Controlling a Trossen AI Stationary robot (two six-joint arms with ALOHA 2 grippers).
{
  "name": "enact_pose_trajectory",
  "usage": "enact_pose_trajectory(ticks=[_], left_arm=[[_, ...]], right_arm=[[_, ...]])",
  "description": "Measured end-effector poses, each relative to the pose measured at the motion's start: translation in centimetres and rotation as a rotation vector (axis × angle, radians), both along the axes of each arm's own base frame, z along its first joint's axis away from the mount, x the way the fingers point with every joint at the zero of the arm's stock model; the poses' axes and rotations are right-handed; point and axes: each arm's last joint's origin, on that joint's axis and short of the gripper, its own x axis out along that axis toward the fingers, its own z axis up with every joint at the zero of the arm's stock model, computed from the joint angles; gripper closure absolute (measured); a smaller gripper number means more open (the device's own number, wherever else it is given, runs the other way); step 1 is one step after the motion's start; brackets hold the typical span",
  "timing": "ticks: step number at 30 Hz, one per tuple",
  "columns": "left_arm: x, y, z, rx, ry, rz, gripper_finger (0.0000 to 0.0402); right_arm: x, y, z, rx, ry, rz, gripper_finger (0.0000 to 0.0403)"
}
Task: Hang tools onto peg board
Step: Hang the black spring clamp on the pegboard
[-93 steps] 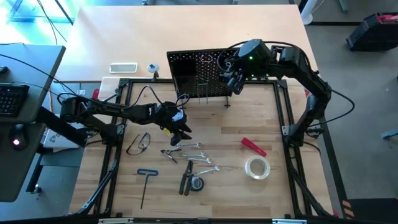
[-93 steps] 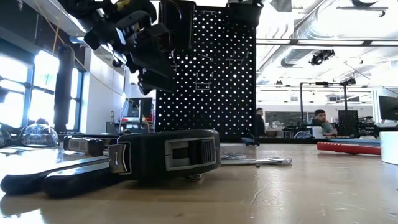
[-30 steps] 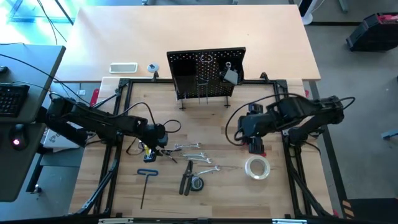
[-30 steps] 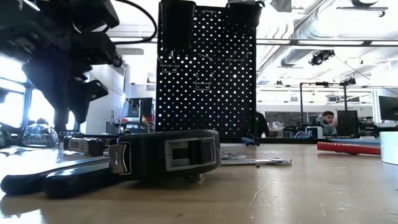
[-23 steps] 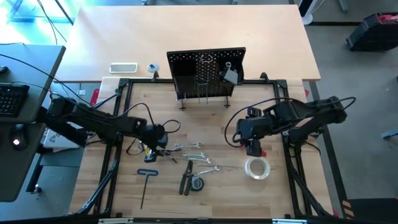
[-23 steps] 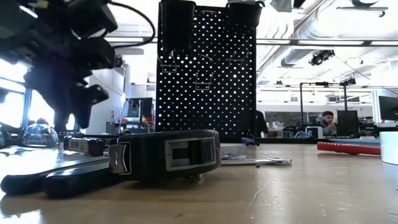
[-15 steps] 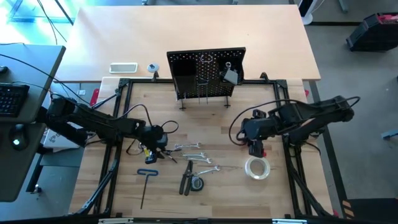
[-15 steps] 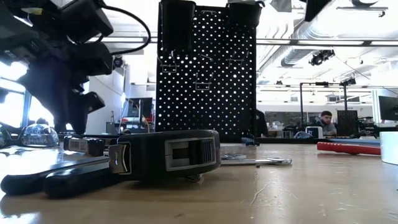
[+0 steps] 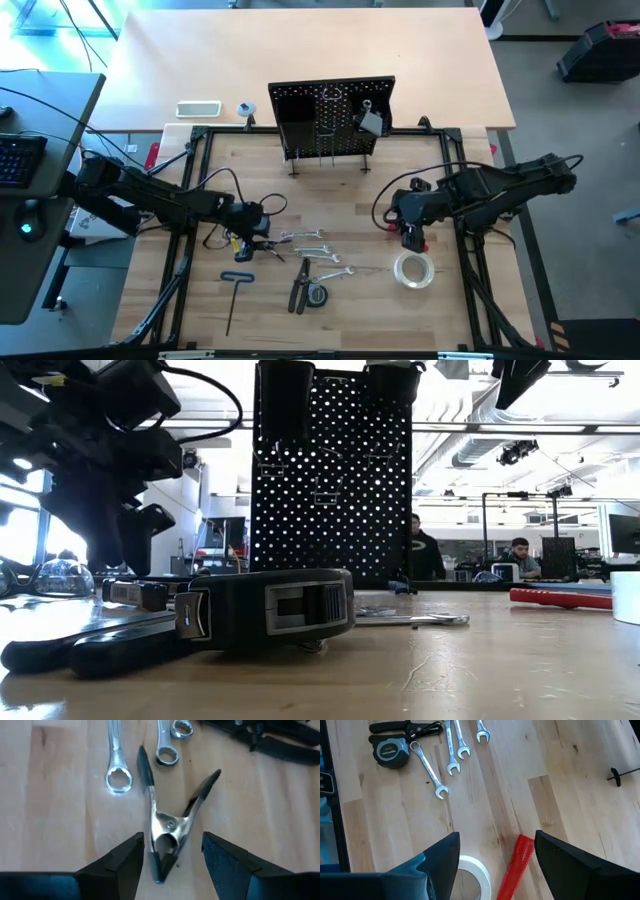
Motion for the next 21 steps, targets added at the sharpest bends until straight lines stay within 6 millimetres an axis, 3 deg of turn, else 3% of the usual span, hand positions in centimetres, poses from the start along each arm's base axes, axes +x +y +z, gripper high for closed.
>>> enact_pose_trajectory(ticks=[6,15,21], left_arm=[[0.3,-0.3,0.2,0.059,-0.068,-0.136,0.0194],[0.3,-0.2,-0.1,0.087,-0.048,-0.117,0.0131],[0.6,-0.5,-1.3,0.021,0.017,-0.130,0.0122]], right_arm=[[0.0,-0.1,0.0,-0.007,0.001,0.011,0.0153],[0.1,-0.3,0.0,-0.028,-0.005,0.001,0.0153],[0.1,-0.4,0.0,-0.062,-0.017,-0.016,0.0153]])
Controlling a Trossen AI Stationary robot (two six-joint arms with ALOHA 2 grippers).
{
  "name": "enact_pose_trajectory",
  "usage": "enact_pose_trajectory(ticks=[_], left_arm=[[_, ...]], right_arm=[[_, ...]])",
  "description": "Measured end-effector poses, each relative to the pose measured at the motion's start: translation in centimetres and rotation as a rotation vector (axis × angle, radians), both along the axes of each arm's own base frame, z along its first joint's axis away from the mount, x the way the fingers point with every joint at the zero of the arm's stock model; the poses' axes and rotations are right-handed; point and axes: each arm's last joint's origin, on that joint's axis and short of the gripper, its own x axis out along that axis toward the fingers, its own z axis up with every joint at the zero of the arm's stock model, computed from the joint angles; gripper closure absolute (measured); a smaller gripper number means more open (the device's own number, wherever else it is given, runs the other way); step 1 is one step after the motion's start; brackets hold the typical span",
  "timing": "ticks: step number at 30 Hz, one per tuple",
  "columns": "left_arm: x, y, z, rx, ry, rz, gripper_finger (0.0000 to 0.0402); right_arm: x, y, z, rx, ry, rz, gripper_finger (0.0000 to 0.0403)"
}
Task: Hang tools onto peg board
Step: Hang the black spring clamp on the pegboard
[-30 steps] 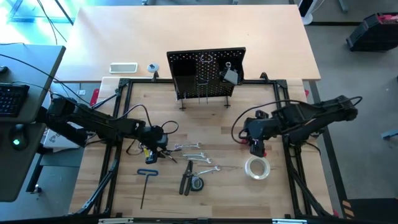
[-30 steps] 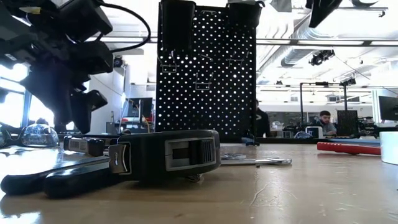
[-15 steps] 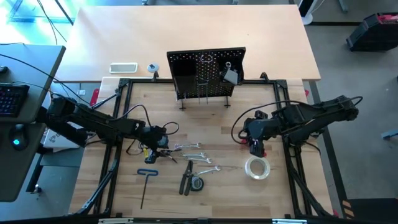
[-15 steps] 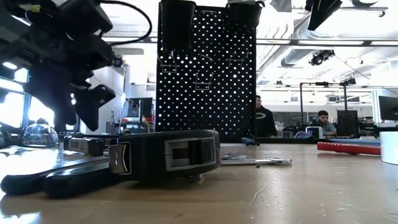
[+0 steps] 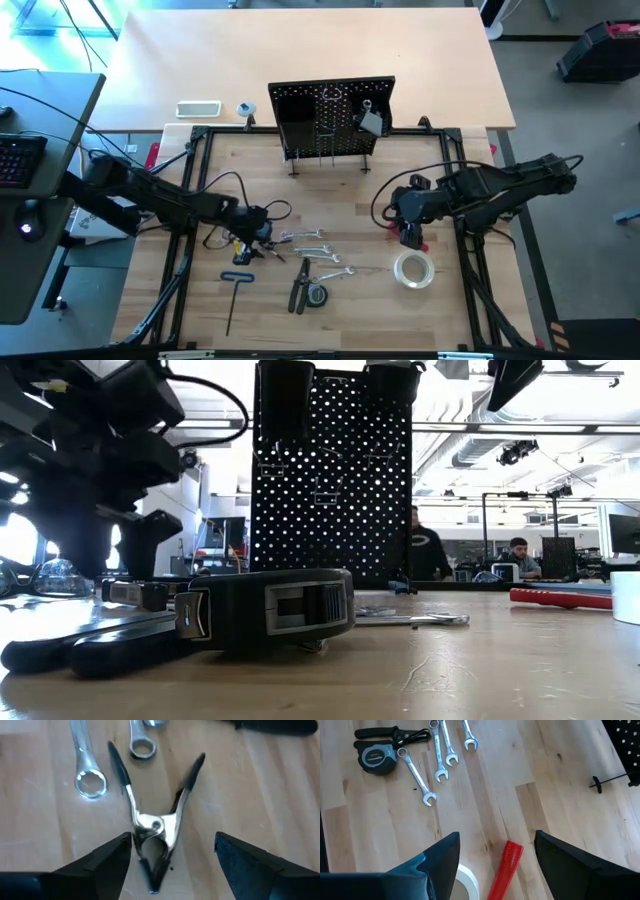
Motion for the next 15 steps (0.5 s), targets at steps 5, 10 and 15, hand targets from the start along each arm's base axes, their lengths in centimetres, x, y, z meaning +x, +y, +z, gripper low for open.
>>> enact_pose_trajectory(ticks=[5,10,15], left_arm=[[0.19,0.22,-0.78,0.055,0.034,0.060,0.0132],[0.29,0.27,-0.92,0.080,0.030,0.064,0.0171],[0.31,0.32,-0.92,0.098,0.025,0.064,0.0242]], right_arm=[[0.05,0.00,0.02,-0.002,-0.006,-0.003,0.0153],[0.14,-0.02,0.06,-0.010,-0.019,-0.016,0.0153],[0.58,0.07,0.30,0.000,-0.073,-0.031,0.0153]])
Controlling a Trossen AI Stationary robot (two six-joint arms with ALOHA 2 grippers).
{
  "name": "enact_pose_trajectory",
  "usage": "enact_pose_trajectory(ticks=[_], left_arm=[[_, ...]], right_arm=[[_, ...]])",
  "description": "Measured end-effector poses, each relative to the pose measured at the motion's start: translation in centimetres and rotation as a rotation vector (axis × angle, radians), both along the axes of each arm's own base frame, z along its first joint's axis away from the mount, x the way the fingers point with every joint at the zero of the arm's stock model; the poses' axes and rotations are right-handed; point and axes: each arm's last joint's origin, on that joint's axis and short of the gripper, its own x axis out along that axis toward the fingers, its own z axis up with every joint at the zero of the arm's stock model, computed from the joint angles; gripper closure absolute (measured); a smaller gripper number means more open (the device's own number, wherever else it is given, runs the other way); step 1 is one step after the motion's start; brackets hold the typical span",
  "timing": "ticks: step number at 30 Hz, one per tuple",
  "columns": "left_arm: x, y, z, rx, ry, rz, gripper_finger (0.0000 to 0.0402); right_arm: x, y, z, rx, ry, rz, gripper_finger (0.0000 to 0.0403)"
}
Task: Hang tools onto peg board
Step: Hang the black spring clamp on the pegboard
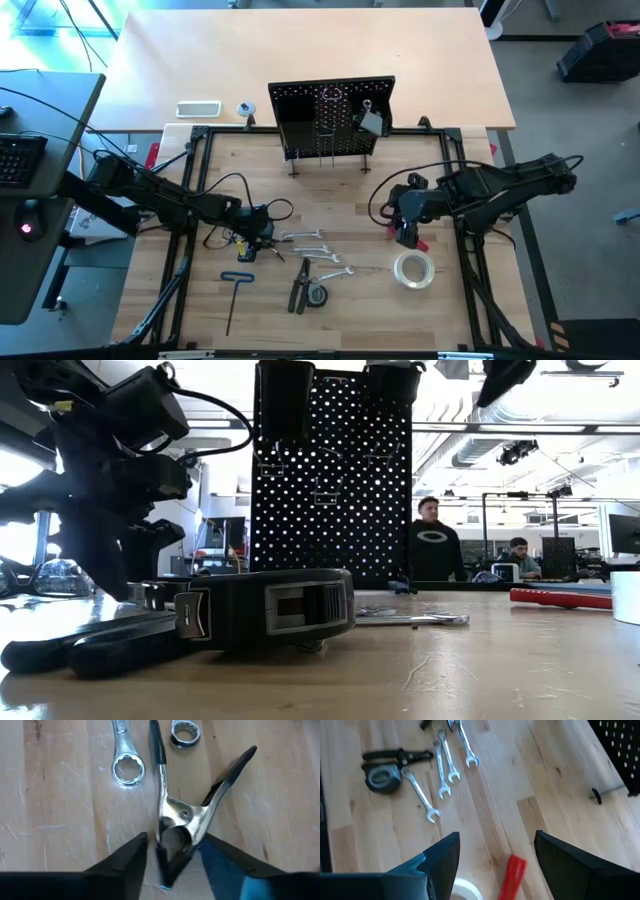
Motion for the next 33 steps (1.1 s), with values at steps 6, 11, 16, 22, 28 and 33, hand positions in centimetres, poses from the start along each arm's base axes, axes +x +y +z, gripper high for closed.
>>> enact_pose_trajectory(ticks=[6,11,16,22,28,33], left_arm=[[0.0,0.0,0.0,-0.006,0.004,-0.013,0.0326],[-0.3,0.0,0.1,-0.017,0.019,-0.020,0.0330],[-0.6,0.0,0.7,0.003,0.041,-0.020,0.0329],[0.1,0.0,2.3,0.036,0.008,-0.047,0.0330],[1.0,0.0,4.0,0.116,-0.014,-0.084,0.0329],[2.0,0.1,5.9,0.195,-0.052,-0.119,0.0329]], right_arm=[[0.7,0.2,0.5,0.013,-0.090,-0.007,0.0153],[0.9,0.1,0.6,-0.006,-0.118,-0.024,0.0153],[0.9,0.1,0.6,-0.010,-0.119,-0.027,0.0153],[1.4,0.2,0.3,-0.001,-0.110,-0.028,0.0153],[3.3,0.0,-0.7,0.071,-0.096,-0.017,0.0153],[5.2,-0.5,-2.0,0.115,-0.066,0.007,0.0153]])
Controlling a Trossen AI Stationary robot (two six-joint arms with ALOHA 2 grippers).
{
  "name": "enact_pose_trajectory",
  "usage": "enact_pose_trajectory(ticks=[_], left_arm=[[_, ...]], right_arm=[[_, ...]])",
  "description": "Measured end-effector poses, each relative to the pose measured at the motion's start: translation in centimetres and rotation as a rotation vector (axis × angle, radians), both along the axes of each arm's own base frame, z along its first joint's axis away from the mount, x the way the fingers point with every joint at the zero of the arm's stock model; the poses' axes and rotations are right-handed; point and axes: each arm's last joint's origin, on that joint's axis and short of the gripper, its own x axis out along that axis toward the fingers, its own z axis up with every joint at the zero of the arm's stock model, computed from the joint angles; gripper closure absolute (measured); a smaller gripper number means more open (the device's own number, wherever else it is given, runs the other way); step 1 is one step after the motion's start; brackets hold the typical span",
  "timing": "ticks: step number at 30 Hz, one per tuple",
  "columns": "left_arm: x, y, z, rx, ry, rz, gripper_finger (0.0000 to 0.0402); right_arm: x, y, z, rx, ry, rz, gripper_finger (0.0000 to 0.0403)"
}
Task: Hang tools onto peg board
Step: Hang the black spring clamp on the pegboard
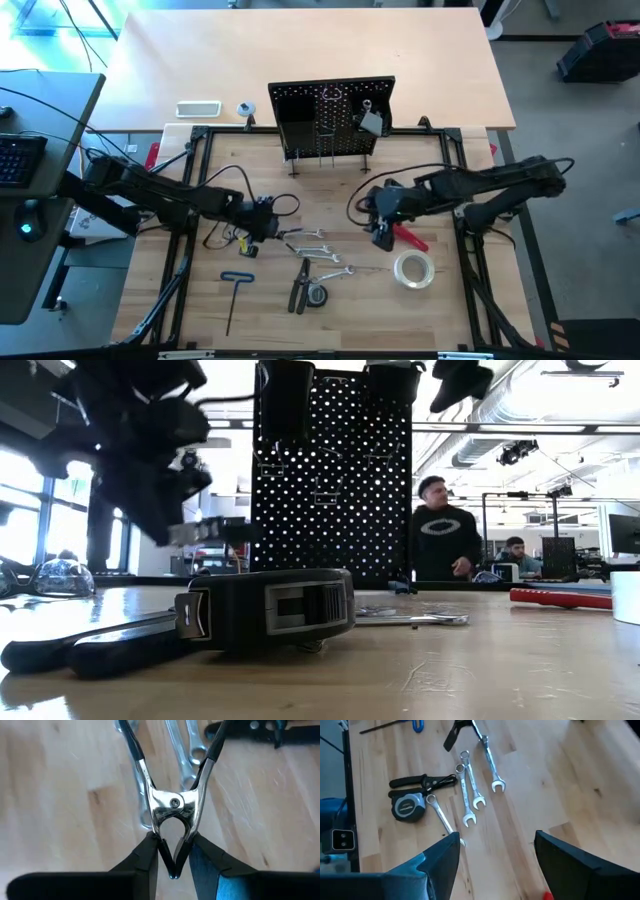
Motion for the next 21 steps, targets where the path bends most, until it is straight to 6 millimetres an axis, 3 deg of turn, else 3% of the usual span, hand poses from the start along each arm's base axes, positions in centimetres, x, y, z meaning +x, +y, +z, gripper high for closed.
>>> enact_pose_trajectory(ticks=[9,21], left_arm=[[1.3,0.0,3.3,0.098,-0.059,-0.064,0.0329],[2.0,0.0,5.3,0.193,-0.090,-0.125,0.0328]], right_arm=[[2.8,-1.4,-1.8,0.048,-0.003,0.088,0.0153],[5.0,-2.8,-4.3,-0.069,0.056,0.161,0.0153]])
